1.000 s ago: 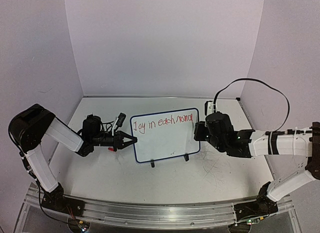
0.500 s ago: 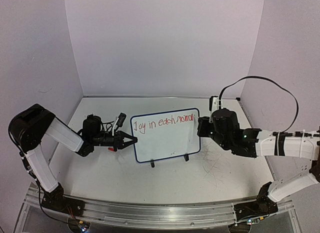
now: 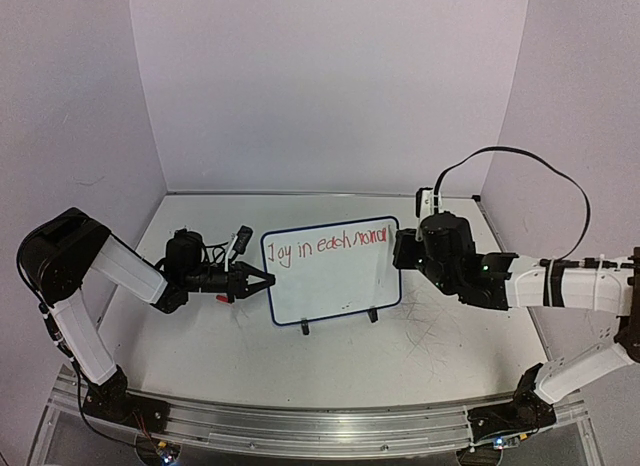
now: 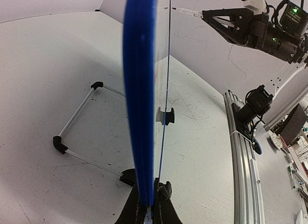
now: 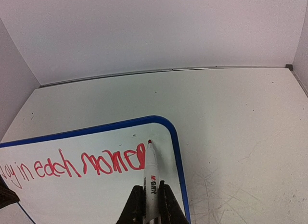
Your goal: Write a sentence on the whiteboard
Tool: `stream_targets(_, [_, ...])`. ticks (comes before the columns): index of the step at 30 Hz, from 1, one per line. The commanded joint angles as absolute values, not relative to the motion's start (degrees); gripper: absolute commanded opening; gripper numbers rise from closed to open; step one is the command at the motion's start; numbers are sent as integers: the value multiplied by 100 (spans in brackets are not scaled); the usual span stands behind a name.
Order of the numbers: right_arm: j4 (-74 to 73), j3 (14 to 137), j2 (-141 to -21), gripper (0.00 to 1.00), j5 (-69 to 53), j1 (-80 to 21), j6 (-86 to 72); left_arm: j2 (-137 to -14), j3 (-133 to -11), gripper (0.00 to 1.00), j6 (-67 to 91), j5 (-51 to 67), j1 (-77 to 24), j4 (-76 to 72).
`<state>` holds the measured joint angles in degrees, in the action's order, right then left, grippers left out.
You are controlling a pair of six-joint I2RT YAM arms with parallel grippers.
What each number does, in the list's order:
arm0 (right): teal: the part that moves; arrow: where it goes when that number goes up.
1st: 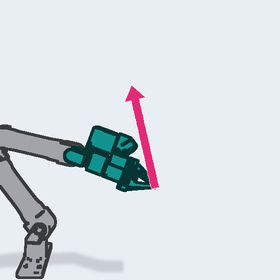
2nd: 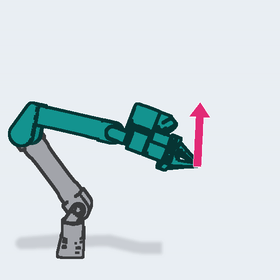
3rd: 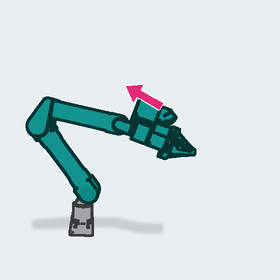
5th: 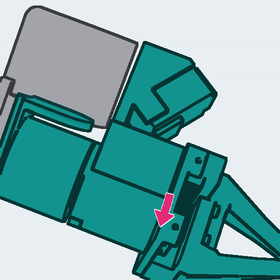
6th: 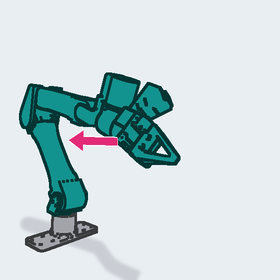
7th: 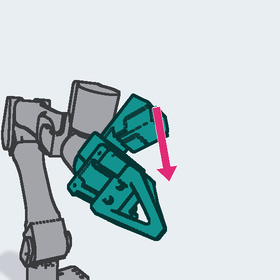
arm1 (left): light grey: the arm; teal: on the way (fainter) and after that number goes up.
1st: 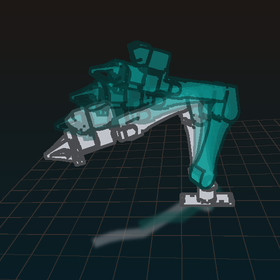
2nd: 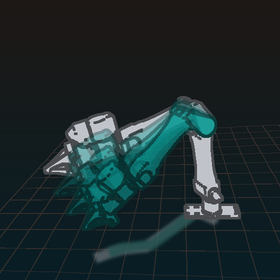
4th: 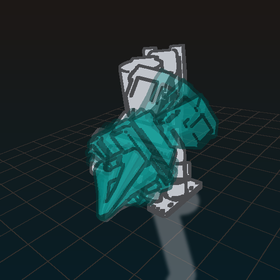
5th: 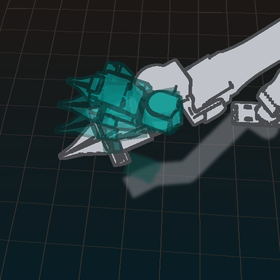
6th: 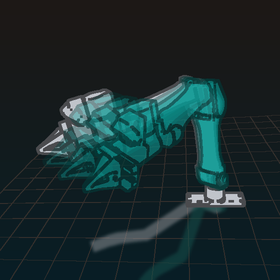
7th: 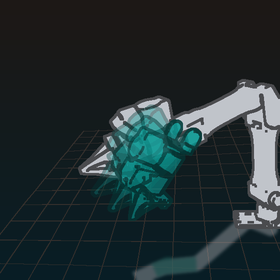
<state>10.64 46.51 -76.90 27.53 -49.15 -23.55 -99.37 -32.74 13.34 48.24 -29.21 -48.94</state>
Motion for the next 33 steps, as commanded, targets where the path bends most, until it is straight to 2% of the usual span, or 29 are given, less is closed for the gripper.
stream_targets(1, [1303, 4904, -7751, 0, 2848, -4866, -2241, -9948, -3349, 0, 993, 4448, -2944, -4404])
stream_targets(33, [868, 4282, -7614, 0, 2643, -4896, -2859, -9952, -3366, 0, 967, 4441, -2957, -4365])
